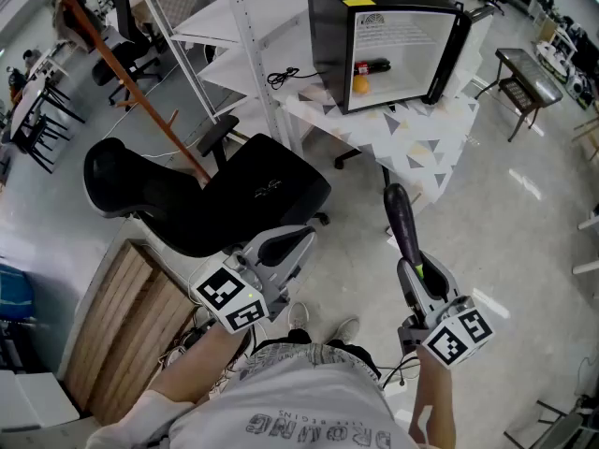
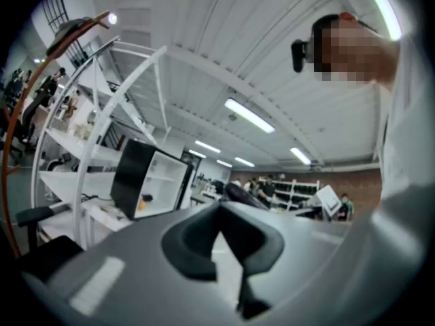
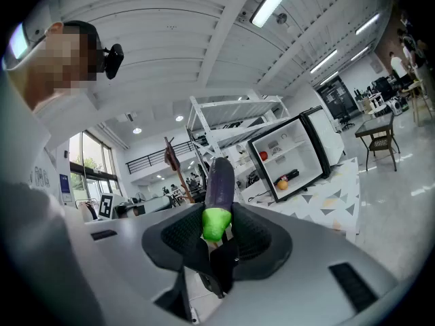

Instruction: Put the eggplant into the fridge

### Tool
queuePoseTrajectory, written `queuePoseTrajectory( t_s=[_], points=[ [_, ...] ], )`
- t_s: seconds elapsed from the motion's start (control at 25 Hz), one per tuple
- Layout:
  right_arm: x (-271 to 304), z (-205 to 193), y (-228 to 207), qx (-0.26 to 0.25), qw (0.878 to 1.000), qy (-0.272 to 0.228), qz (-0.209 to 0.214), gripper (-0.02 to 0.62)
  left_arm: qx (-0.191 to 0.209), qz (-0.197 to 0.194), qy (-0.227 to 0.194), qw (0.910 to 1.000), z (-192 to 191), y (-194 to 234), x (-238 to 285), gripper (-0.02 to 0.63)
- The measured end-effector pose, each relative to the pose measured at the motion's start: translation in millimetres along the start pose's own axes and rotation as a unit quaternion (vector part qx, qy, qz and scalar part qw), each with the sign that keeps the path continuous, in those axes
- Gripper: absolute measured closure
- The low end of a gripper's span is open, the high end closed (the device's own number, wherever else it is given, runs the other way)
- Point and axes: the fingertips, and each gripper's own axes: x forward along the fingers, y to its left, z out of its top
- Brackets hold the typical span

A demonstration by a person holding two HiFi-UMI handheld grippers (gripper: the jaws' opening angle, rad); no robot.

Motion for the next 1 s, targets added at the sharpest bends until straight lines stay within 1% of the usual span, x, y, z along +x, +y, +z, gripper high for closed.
queuePoseTrajectory(
  t_s=[0.44, 0.56, 1.0],
  points=[
    [2, 5, -7, 0.001, 1.0, -0.006, -0.007, 0.472, 0.004, 0.001, 0.0, 1.0, 3, 0, 5, 0.598],
    [-1, 8, -11, 0.006, 1.0, -0.01, -0.003, 0.471, 0.003, 0.005, 0.0, 1.0, 1, -3, 10, 0.598],
    [-32, 11, -40, 0.007, 1.0, -0.002, 0.023, 0.471, 0.01, 0.021, -0.004, 0.9997, -13, -41, 41, 0.598]
  ],
)
